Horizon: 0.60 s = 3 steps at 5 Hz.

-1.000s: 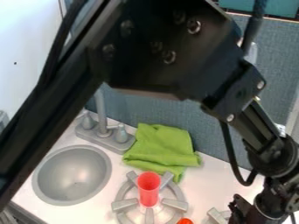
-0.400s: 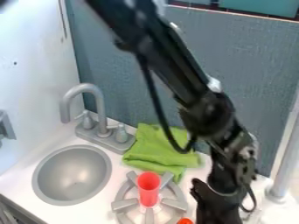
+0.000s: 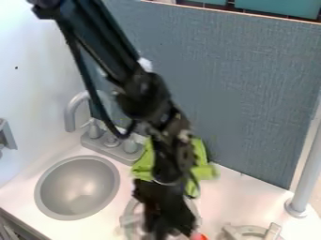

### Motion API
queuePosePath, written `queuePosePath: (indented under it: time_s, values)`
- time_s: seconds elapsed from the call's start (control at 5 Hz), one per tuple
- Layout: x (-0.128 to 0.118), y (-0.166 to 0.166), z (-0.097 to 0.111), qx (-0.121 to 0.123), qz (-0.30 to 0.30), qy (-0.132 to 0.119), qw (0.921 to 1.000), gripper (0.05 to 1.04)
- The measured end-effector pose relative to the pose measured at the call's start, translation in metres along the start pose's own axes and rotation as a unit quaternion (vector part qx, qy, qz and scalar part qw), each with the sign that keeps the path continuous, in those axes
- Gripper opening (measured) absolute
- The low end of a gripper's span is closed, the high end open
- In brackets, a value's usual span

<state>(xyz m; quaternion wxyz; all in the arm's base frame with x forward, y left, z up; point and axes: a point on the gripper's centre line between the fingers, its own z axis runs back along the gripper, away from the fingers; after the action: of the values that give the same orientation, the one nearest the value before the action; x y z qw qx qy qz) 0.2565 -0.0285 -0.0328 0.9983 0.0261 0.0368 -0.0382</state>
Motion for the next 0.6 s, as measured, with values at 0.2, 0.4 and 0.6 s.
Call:
queuePosePath:
  time_s: [0.2, 0.4, 0.6]
  values:
    - [-0.013, 0.045, -0.015, 0.006, 0.077, 0.048, 0.9959, 0.203]
    - [-0.016, 0.078, -0.025, 0.017, 0.122, 0.088, 0.9885, 0.174]
    - [-0.019, 0.087, -0.028, 0.018, 0.142, 0.134, 0.9807, 0.16]
